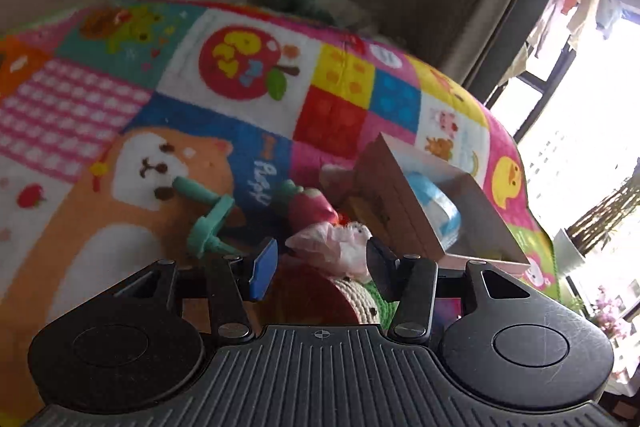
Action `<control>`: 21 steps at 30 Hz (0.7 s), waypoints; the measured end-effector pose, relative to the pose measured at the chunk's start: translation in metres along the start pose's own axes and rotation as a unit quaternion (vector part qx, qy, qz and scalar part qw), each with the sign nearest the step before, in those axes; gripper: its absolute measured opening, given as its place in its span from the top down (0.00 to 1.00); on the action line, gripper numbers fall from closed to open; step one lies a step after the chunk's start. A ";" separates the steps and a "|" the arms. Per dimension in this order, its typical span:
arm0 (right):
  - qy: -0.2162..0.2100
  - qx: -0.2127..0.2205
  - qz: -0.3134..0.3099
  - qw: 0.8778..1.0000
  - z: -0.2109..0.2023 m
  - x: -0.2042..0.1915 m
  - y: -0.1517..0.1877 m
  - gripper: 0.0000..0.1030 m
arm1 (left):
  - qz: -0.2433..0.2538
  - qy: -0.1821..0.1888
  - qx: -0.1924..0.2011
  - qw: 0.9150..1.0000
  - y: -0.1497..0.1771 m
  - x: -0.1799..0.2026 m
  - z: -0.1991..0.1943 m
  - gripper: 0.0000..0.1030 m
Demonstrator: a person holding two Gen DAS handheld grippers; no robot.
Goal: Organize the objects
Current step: 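Grasp the crocheted doll with pink lace bow using the left tool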
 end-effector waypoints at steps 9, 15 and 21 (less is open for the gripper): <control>-0.003 -0.011 -0.002 1.000 0.005 -0.003 0.000 0.04 | 0.167 0.009 -0.081 0.983 0.043 0.057 0.000 0.42; 0.000 -0.011 -0.002 1.000 0.005 -0.004 0.001 0.02 | 0.105 0.009 -0.142 0.984 0.031 0.052 0.042 0.33; -0.004 -0.011 -0.002 1.000 0.005 -0.004 0.001 0.00 | 0.102 0.002 -0.174 0.979 0.038 0.059 0.069 0.35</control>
Point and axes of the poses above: each gripper's, at about its wrist camera, not at the fingertips, and z roughly the way its jaws point, x to its right, y to its underside, the point moved 5 cm from there along z, roughly the way its jaws point, and after that the axes turned 9 degrees about -x, right-handed, at the moved point
